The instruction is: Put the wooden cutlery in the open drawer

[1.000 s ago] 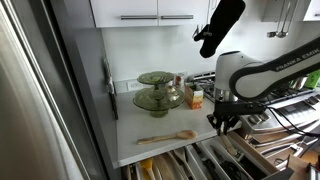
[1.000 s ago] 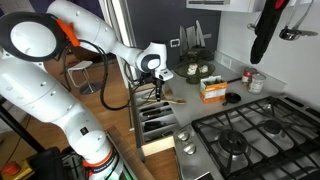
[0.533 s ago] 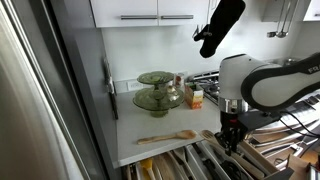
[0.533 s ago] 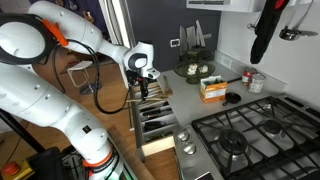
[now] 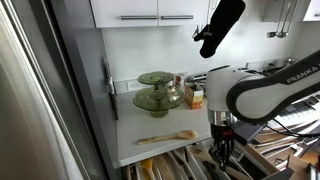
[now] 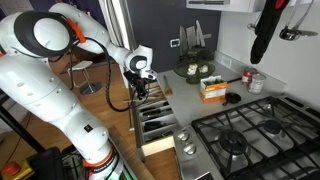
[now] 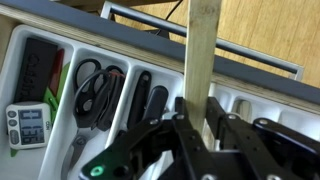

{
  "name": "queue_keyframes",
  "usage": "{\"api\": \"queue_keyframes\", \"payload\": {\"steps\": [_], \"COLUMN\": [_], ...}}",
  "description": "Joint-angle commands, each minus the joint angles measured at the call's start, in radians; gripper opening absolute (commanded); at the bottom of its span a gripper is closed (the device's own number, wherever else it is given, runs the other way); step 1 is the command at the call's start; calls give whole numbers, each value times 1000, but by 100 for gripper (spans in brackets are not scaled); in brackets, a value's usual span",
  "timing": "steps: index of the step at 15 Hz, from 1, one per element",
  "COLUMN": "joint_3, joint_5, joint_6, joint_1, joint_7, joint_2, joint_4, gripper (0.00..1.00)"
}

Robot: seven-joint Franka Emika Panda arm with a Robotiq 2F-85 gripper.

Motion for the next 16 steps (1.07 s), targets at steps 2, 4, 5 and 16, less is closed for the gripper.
{"api": "queue_keyframes", "payload": {"steps": [2,4,5,16], "joint_3": [10,11,13,10], "joint_5": [-1,41,57,138], "joint_6": [-14,10,8,264], "joint_1": [-8,-1,1,1], "joint_7": [1,-4,-2,66], "joint_2": [25,77,105,343], "joint_4": [16,41,55,158], "gripper": [6,6,6,6]}}
